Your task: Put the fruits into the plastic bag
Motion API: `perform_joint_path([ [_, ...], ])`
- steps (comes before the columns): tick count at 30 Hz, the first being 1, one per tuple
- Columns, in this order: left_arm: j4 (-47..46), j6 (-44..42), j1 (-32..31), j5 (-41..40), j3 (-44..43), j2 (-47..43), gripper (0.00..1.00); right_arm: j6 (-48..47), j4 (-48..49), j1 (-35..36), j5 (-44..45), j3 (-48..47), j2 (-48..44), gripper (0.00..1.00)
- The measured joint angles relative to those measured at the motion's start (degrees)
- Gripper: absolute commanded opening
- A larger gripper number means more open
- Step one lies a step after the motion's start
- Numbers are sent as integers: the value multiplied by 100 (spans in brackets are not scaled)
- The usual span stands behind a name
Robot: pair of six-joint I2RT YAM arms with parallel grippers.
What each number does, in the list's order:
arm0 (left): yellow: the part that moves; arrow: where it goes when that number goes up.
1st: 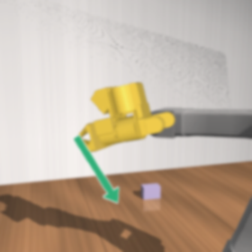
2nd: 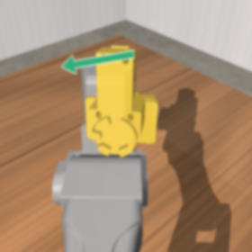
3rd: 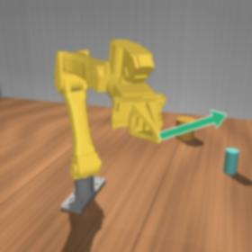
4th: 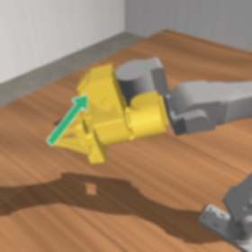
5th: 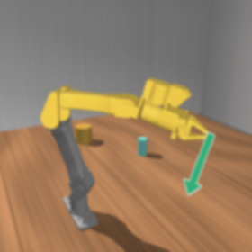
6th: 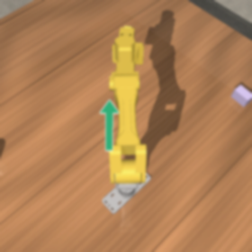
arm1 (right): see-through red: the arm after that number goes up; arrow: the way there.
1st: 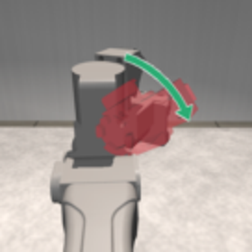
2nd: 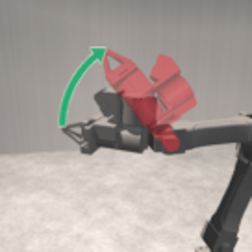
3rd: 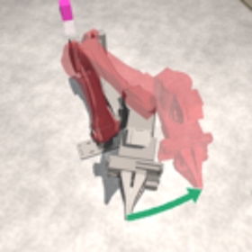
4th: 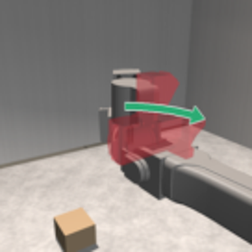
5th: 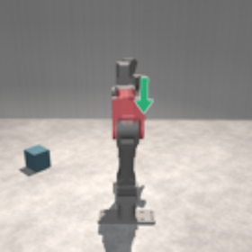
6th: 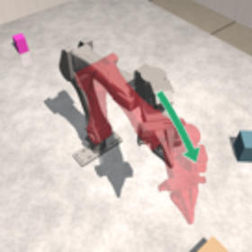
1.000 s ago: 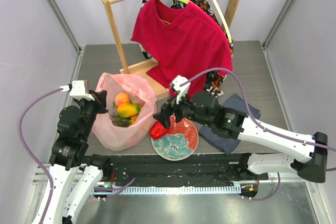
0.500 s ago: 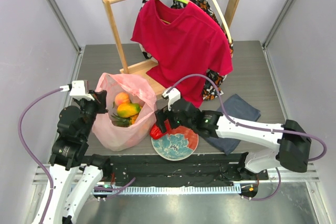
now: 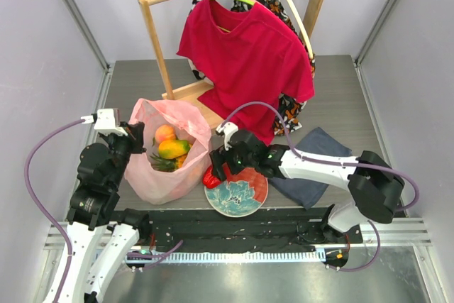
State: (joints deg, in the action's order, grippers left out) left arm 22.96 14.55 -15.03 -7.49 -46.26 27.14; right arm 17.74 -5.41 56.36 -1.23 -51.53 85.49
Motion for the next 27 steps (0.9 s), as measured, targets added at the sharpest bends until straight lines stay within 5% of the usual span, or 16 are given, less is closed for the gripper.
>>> perform_joint_path([
  [8,0,2,0,0,0,0,0,-39,212,-101,-713,44,385,81],
  [18,0,0,0,0,0,0,0,-107,415,-138,-905,44,428,41],
  [27,0,0,0,0,0,0,0,-103,551,-197,-901,184,229,30],
])
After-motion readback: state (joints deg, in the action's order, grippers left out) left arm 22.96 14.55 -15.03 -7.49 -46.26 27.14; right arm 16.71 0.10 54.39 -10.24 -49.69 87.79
